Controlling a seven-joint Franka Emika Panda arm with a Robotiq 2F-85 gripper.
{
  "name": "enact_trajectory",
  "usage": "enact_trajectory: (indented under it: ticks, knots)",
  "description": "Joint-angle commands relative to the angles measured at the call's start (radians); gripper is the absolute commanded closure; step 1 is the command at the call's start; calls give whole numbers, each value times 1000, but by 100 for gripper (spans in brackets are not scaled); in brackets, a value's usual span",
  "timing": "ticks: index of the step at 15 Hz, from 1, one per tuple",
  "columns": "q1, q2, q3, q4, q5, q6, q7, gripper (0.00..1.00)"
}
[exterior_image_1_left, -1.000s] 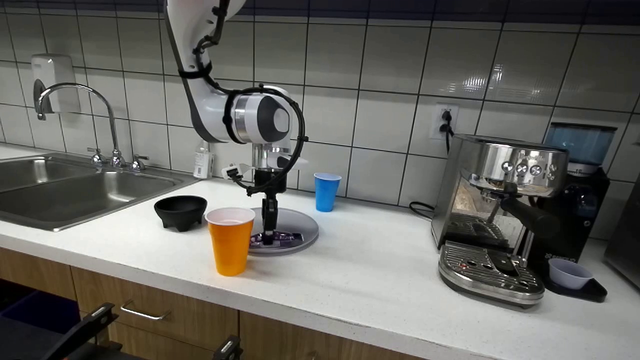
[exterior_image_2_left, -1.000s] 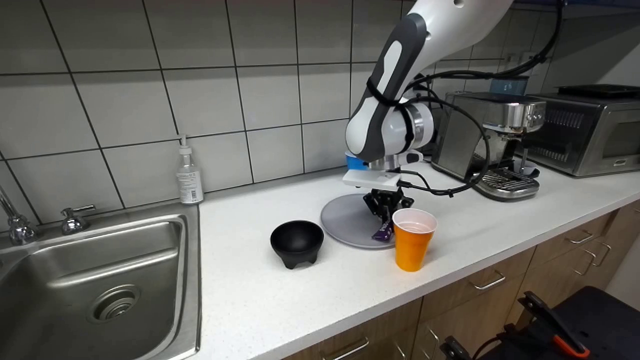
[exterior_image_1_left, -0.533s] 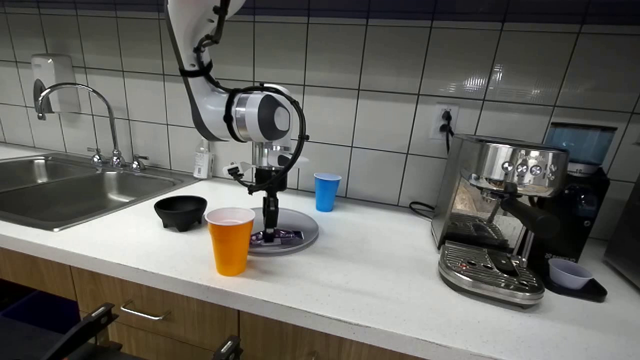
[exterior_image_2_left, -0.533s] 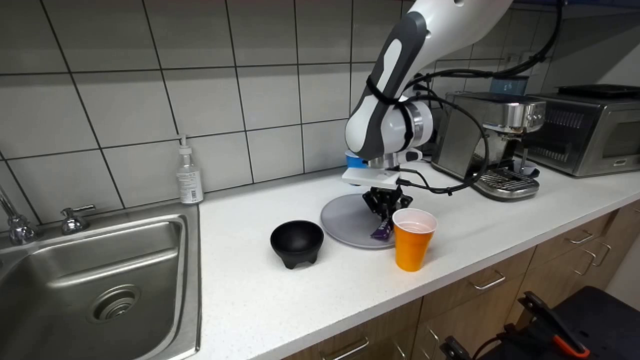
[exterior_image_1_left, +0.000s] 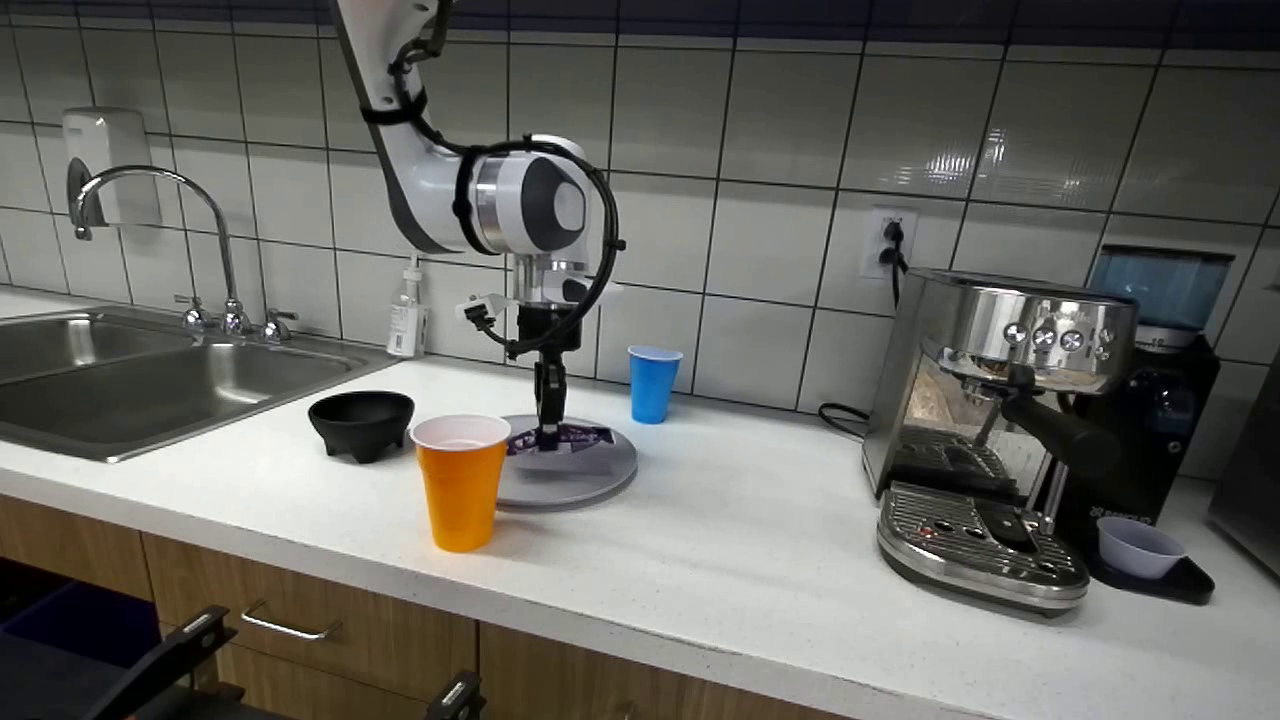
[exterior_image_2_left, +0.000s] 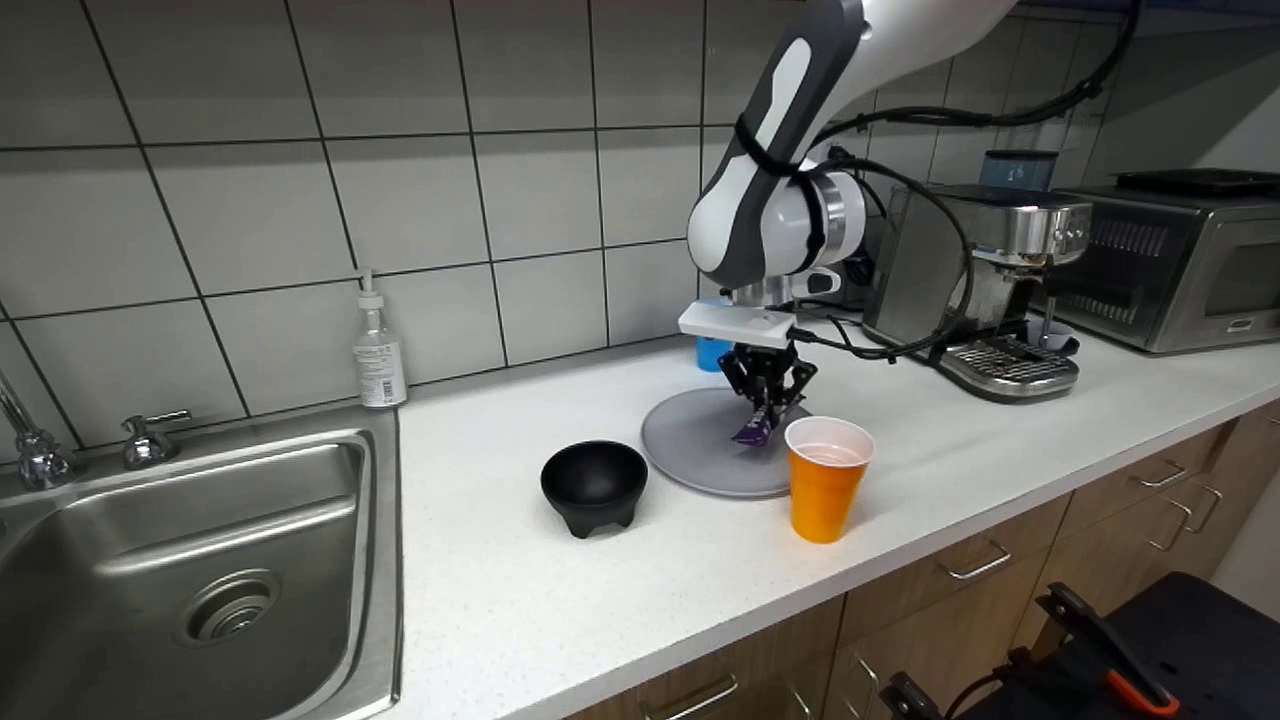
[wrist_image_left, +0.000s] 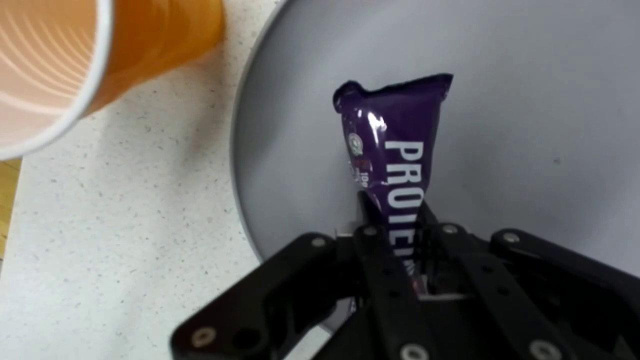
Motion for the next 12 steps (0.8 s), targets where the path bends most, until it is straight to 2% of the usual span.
enact_trajectory:
  ticks: [1,12]
  knots:
    - [-20,-56,-10,-17,-16,-9,-20,96]
    - [-90,-60,-94,-16,-32,-18,-6,96]
